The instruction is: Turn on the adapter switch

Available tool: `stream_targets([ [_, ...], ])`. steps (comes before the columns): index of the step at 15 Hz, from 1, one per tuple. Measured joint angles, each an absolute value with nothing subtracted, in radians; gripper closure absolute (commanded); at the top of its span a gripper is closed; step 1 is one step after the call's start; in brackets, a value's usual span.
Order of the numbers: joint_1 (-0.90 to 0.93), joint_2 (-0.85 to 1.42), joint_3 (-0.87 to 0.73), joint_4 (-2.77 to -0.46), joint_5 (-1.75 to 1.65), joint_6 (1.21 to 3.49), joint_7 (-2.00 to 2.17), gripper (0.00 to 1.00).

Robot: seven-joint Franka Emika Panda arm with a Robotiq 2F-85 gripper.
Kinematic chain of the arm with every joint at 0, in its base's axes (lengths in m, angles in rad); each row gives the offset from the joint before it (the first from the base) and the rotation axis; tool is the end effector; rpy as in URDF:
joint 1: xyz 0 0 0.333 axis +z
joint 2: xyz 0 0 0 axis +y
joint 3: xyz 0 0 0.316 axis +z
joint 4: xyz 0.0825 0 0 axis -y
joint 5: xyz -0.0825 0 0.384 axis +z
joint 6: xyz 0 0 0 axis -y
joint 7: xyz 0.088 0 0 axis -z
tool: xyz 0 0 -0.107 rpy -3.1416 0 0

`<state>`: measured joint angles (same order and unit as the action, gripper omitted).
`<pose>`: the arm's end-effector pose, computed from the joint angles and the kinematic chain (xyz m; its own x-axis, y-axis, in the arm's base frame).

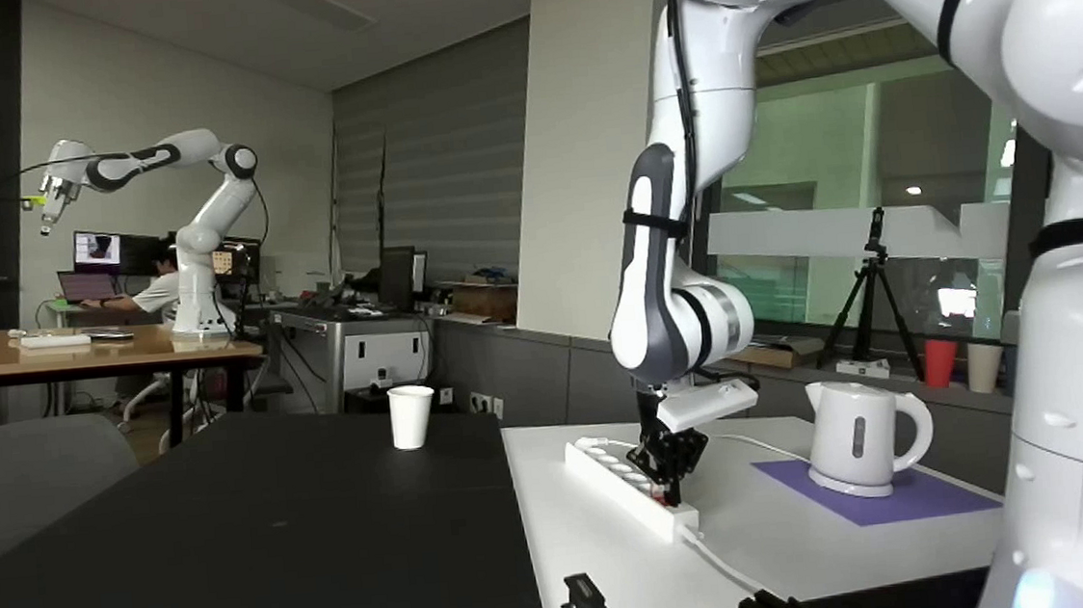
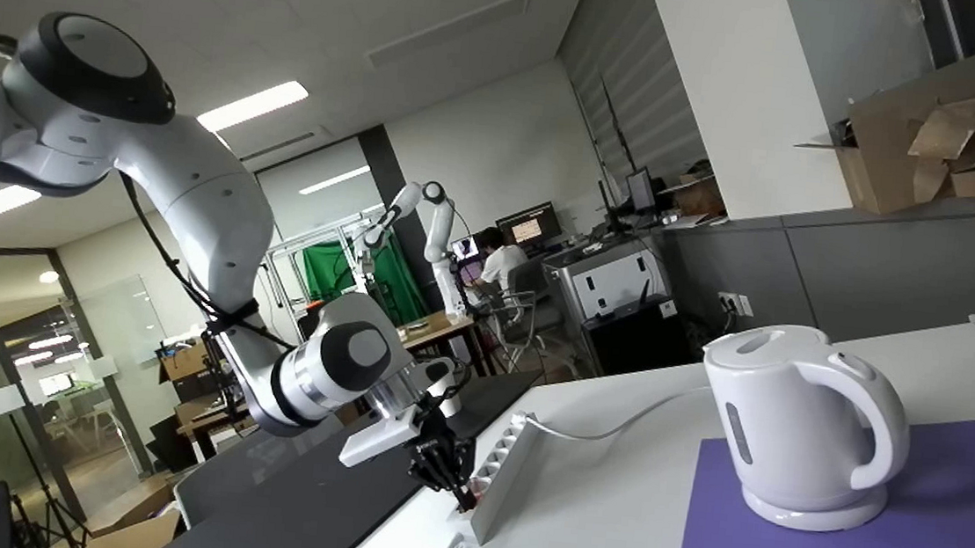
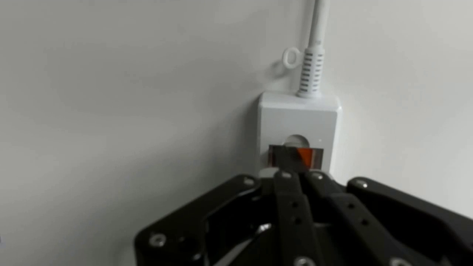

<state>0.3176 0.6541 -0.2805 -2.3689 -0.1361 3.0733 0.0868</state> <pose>0.4838 0.0111 0.0706 0.9865 0.1521 0.0602 0.1391 -0.9737 0.1807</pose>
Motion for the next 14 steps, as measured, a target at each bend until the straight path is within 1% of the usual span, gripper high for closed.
stream_targets([
  [2,0.172,0.637,-0.167,-2.368,-0.079,3.075,-0.023,1.00],
  [6,-0.150,0.643,0.109,-2.342,0.161,3.057,-0.369,1.00],
  [9,-0.383,0.675,0.275,-2.300,0.140,2.973,-0.463,1.00],
  [11,-0.473,0.694,0.331,-2.272,0.123,2.916,-0.486,1.00],
  [14,-0.508,0.706,0.349,-2.241,0.120,2.854,-0.499,1.00],
])
